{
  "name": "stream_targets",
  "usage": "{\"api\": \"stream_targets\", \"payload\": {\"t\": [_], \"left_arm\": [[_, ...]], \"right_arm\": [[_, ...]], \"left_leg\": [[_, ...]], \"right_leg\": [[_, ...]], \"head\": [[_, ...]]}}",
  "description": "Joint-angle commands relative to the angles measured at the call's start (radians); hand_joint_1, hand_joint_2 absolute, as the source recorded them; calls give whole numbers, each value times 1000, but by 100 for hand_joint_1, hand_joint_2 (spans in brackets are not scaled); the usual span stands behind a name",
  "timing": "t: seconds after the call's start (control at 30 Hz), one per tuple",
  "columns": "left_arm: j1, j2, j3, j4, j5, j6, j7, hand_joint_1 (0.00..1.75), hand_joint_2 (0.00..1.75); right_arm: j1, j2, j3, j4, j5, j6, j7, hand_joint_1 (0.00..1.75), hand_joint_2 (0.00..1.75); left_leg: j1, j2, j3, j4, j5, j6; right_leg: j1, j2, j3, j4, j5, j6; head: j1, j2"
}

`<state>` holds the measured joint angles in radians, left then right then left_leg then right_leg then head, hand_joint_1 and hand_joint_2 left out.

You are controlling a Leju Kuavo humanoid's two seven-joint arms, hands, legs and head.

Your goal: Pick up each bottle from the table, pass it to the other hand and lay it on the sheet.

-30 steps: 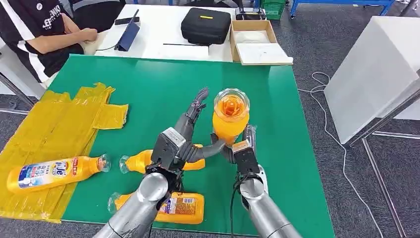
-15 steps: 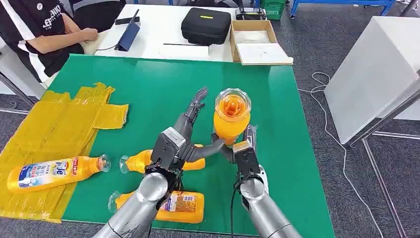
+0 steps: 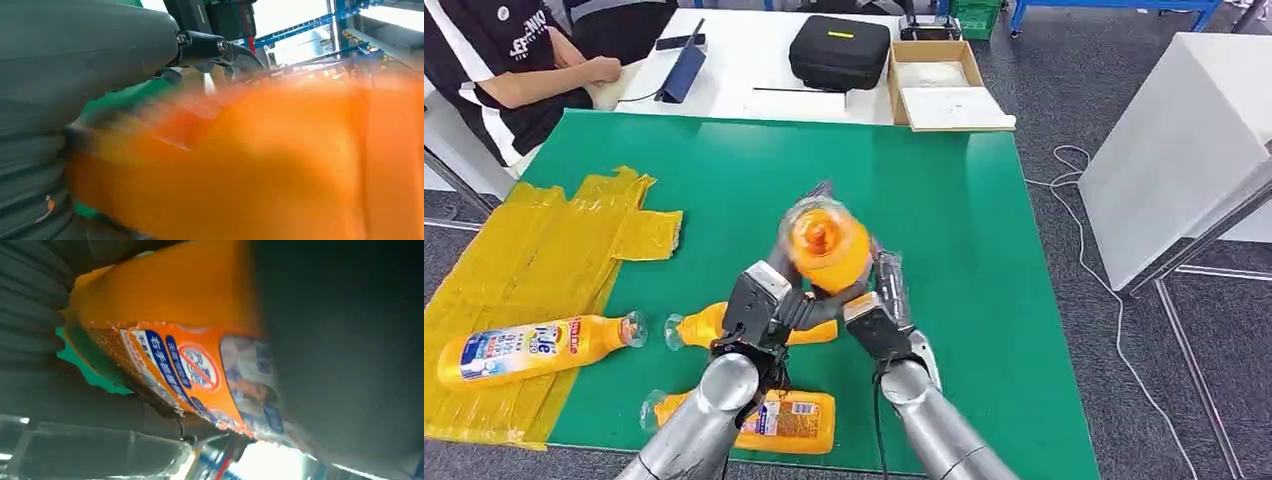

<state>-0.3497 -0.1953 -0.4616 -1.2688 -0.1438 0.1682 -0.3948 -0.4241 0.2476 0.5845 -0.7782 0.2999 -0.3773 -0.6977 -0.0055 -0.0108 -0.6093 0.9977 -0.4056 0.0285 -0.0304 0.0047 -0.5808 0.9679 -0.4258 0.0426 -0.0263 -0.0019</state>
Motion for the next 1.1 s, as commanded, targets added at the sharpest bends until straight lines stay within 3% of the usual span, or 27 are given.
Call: {"api": "stream_targets", "payload": {"t": [0.03, 1.1], "left_arm": [[-34, -1, 20, 43, 10, -23, 6, 0, 175], [-46, -14, 19, 58, 16, -37, 7, 0, 175]], "right_arm": [[-83, 48, 97, 199, 56, -15, 0, 175, 175], [-80, 63, 134, 228, 102, -16, 19, 175, 175]], "left_leg": [[1, 0, 2, 1, -1, -2], [1, -1, 2, 1, -1, -3]], "right_leg": [[1, -1, 2, 0, 0, -3], [1, -3, 3, 0, -1, -4]], "head": [[0, 0], [0, 0]]}}
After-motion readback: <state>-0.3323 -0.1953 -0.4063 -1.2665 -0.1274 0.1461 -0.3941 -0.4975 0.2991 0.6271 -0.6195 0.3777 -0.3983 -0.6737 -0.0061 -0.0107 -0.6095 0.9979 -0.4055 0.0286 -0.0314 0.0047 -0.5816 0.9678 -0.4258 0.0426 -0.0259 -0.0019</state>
